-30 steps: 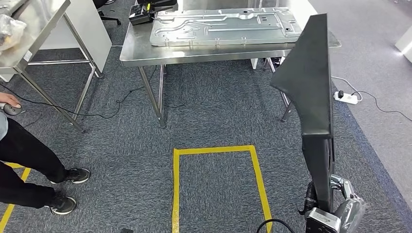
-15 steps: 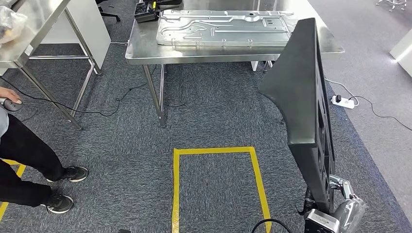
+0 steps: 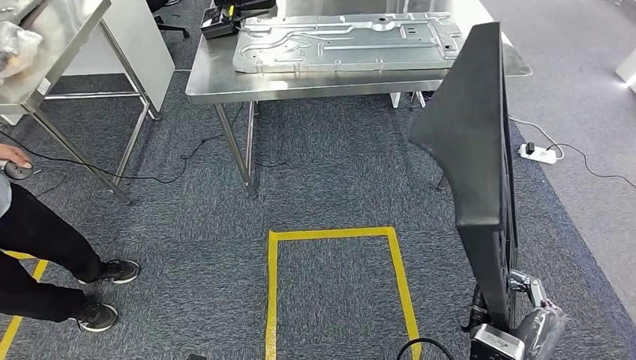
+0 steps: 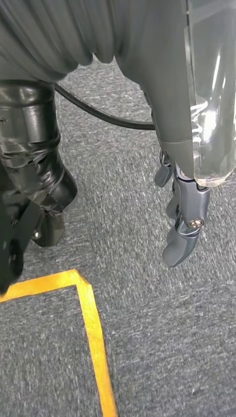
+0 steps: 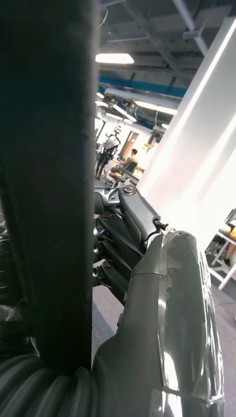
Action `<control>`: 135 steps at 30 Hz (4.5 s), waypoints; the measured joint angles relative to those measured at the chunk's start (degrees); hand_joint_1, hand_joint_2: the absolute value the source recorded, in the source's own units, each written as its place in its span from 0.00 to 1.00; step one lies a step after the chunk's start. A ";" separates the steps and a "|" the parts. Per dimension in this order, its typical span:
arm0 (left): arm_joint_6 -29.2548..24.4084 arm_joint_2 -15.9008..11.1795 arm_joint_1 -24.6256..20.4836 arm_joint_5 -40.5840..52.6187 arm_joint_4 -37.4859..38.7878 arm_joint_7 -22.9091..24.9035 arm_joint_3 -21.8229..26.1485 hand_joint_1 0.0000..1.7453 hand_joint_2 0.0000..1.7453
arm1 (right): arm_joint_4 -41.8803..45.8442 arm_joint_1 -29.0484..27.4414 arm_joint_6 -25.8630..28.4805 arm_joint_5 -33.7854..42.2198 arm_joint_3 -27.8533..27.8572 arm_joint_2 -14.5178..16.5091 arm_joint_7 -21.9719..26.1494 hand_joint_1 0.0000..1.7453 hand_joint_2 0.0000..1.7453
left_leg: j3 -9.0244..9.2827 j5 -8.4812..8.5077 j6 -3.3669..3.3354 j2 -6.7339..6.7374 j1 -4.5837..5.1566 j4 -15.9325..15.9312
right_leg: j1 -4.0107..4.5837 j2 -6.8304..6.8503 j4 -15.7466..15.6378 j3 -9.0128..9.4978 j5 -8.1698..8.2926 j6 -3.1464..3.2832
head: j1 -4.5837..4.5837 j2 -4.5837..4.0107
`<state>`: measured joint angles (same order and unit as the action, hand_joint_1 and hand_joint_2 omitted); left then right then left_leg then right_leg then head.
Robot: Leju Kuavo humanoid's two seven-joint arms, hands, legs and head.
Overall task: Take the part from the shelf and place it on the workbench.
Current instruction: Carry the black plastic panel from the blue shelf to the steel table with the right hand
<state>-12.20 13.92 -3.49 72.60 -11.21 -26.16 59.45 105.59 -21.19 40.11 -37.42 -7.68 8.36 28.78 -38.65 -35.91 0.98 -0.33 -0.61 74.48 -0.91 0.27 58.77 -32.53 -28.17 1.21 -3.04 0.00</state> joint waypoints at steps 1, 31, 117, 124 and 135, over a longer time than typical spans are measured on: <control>0.00 0.00 0.03 0.00 0.00 0.01 0.00 0.00 1.00 | 0.02 -0.01 0.00 -0.03 0.08 0.12 0.23 0.98 1.00 | 0.54 1.62 -0.11 0.00 -0.01 -1.53 | 0.03 -0.04 0.00 0.18 -0.09 -0.01 | -0.01 -0.01; 0.61 -0.11 -0.04 0.23 0.00 -0.09 -0.02 0.00 1.00 | 1.40 0.19 0.00 -0.28 3.33 1.41 1.24 0.98 1.00 | -0.11 1.30 -0.01 0.00 -0.01 -0.83 | 0.03 -0.12 0.15 0.28 -0.40 0.04 | 0.01 -0.01; 0.88 -0.09 -0.13 1.20 0.00 -0.12 -0.08 0.00 1.00 | 2.03 0.22 0.00 -0.86 6.03 1.67 1.65 0.98 1.00 | 11.62 4.43 -1.10 -0.01 0.37 -17.28 | -0.10 -0.51 1.49 -1.96 0.98 -0.99 | 0.11 -0.01; 0.87 -0.09 0.02 1.21 0.00 -0.10 -0.38 0.00 1.00 | 2.43 0.23 0.00 -0.67 6.79 1.87 1.91 0.98 1.00 | 0.75 0.20 -0.52 0.07 0.19 -0.06 | 0.26 -0.49 1.12 0.45 -0.84 0.58 | 0.11 -0.01; 0.75 -0.16 0.04 1.22 0.00 -0.04 -0.50 0.00 1.00 | 2.72 0.38 0.01 -0.18 6.90 1.87 1.90 0.98 1.00 | 7.73 9.70 -4.13 0.17 0.91 -18.25 | 0.22 -0.43 5.17 0.84 -5.19 -1.82 | 0.06 0.00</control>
<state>-11.44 13.76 -3.44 73.82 -11.21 -26.20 58.95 108.30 -20.81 40.12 -37.60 -0.78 10.23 30.68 -30.92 -26.21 -3.16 -0.17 0.30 56.23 -0.69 -0.16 63.95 -31.69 -33.36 -0.61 -2.98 -0.01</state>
